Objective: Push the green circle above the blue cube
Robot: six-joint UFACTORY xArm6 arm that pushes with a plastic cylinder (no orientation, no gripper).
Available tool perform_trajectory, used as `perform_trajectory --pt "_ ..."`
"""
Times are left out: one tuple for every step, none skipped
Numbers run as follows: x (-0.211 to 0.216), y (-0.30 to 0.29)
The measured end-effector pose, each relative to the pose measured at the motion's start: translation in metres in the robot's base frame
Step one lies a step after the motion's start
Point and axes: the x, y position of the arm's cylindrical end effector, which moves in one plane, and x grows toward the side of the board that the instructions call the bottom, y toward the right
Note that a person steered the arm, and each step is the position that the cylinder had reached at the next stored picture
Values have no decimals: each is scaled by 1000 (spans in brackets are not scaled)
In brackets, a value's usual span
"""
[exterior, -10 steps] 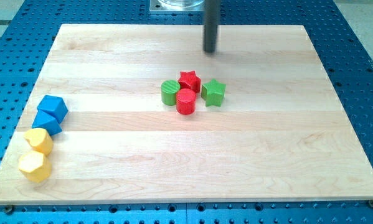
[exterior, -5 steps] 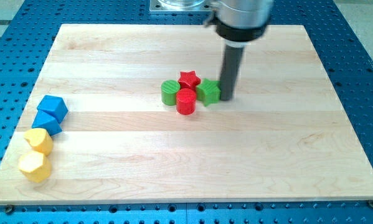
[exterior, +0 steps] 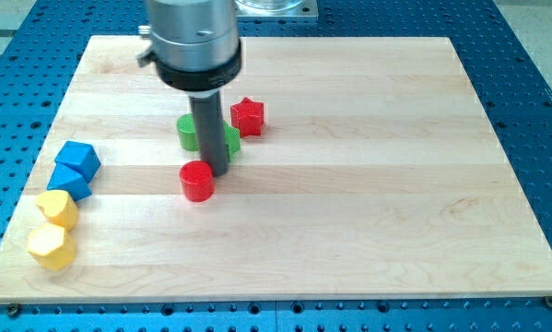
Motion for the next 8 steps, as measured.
perform_trajectory --pt "-32 5" --pt "-48 9" --pt "-72 -43" --pt "-92 -57" --pt "-103 -81" --pt "-71 -89" --pt "-89 -35" --pt "-51 -49"
